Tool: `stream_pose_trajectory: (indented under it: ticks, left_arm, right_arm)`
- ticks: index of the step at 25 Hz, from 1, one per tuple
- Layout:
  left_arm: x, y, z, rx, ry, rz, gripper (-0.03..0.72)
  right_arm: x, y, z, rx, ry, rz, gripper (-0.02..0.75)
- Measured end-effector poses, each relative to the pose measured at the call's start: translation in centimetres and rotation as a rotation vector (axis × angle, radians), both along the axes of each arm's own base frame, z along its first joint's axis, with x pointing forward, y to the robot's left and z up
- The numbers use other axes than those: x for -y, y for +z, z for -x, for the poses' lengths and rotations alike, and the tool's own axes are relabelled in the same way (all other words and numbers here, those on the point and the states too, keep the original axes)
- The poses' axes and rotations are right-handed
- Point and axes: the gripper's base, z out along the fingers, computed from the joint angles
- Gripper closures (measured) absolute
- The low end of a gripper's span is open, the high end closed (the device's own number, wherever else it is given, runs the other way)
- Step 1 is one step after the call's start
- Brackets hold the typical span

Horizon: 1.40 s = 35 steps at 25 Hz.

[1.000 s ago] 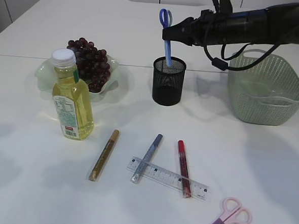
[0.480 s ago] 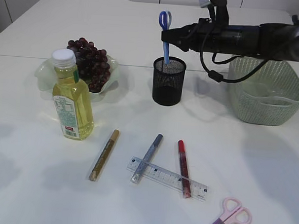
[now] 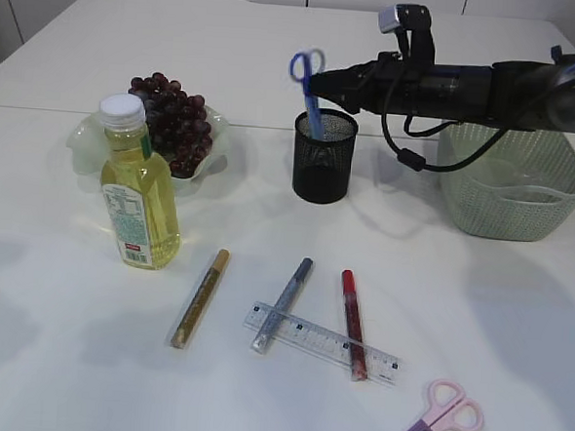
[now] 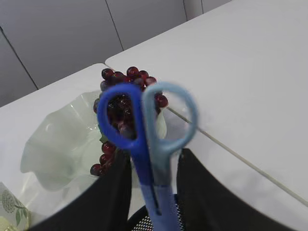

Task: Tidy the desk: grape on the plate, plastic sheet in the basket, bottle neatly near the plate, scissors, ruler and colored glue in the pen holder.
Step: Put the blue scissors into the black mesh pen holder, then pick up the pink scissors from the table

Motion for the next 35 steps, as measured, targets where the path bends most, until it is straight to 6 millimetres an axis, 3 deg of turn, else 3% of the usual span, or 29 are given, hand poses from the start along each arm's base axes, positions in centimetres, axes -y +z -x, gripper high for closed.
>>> stream_pose_trajectory:
  ticks: [8, 13, 18, 22, 26, 29, 35]
  left_arm:
    - [0.0, 0.0, 0.0, 0.0, 0.0, 0.0, 0.211]
    - [0.0, 0.0, 0.0, 0.0, 0.0, 0.0, 0.219]
    - [0.0, 0.0, 0.0, 0.0, 0.0, 0.0, 0.221]
    - [0.0, 0.0, -0.2, 0.021, 0.003, 0.004, 0.222]
    - [0.1, 0.1, -0.5, 0.054, 0.007, 0.009, 0.222]
    - [0.1, 0.2, -0.8, 0.086, 0.01, 0.014, 0.223]
    - [0.2, 0.3, -1.1, 0.128, 0.015, 0.021, 0.223]
  right_arm:
    - [0.0, 0.7, 0.2, -0.028, 0.007, -0.046, 0.441]
    - [0.5, 3.9, 1.1, -0.117, -0.014, 0.052, 0.437]
    - [2.0, 9.1, 4.2, -0.338, -0.094, 0.236, 0.437]
    - [3.6, 12.1, 7.5, -0.611, -0.221, 0.362, 0.437]
    - [5.3, 14.0, 10.2, -0.782, -0.363, 0.486, 0.437]
    - [6.1, 15.3, 11.2, -0.793, -0.452, 0.519, 0.437]
    - [6.8, 15.5, 14.4, -0.86, -0.515, 0.523, 0.437]
